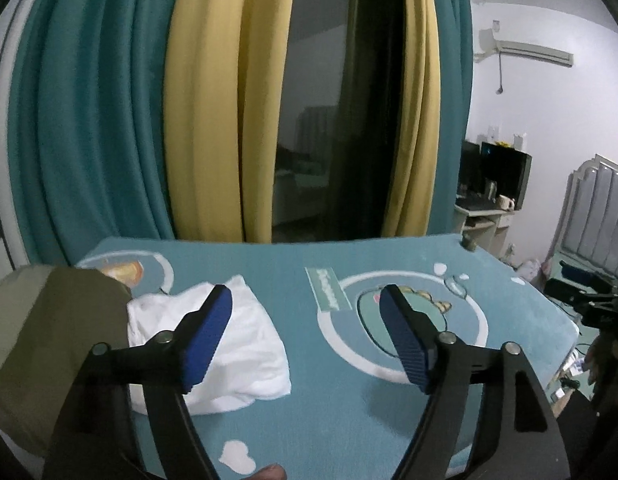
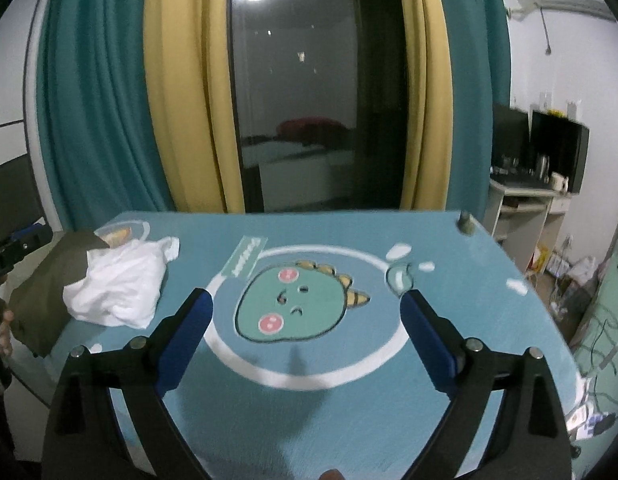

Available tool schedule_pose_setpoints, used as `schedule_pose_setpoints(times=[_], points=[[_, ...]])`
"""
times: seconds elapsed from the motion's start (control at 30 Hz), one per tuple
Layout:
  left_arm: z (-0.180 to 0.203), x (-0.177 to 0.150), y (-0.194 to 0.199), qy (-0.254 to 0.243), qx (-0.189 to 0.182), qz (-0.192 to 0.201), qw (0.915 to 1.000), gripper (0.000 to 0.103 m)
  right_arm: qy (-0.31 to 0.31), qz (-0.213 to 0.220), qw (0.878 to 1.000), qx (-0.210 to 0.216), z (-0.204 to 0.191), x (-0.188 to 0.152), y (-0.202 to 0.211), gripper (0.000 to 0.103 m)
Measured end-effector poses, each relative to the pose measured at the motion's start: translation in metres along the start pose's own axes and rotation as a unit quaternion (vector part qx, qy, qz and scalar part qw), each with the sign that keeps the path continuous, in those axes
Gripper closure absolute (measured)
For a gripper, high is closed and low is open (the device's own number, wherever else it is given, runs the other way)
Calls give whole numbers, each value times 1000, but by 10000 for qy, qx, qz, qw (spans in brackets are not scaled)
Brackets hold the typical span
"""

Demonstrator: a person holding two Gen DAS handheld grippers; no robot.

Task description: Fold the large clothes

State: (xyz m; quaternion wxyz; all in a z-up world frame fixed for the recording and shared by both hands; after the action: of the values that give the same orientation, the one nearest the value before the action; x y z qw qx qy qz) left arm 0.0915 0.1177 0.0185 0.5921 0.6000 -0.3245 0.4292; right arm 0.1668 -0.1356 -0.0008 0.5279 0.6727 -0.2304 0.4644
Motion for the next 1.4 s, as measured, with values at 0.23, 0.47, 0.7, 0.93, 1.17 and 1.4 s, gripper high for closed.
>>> schedule_pose_setpoints(times=[0.23,0.47,0.7,0.93,1.17,1.4], points=[[-5,20,22,-3,338,399,9986,22,167,481,9987,-46,-8,25,27,4],[-9,34,49,-19,443,905,9949,21,204,969,9951,-23,-22,41,52,3],[-20,26,50,56,657,915,9936,21,230,1224,9915,376,-37,40,52,2],[-35,11,31,276,765,643,9946,21,235,884,9951,372,-34,30,23,2],[-42,10,22,354,744,569,9950,21,213,668,9971,287,-30,25,4,2],[-49,11,16,498,667,536,9951,21,202,606,9977,213,-29,26,-8,2]])
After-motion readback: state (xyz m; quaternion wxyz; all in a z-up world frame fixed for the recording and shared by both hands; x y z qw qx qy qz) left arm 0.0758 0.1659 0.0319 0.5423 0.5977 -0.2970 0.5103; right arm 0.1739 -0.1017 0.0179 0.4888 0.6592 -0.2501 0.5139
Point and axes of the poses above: each gripper's, at about its wrist camera, not at the fingertips, and y roughly against the way its jaws point, z to its right, x to its top, the point moved 8 cm from there along -y, roughly the way its jaws point, and after that the axes turned 5 degrees about -z, right-handed, at the moved point
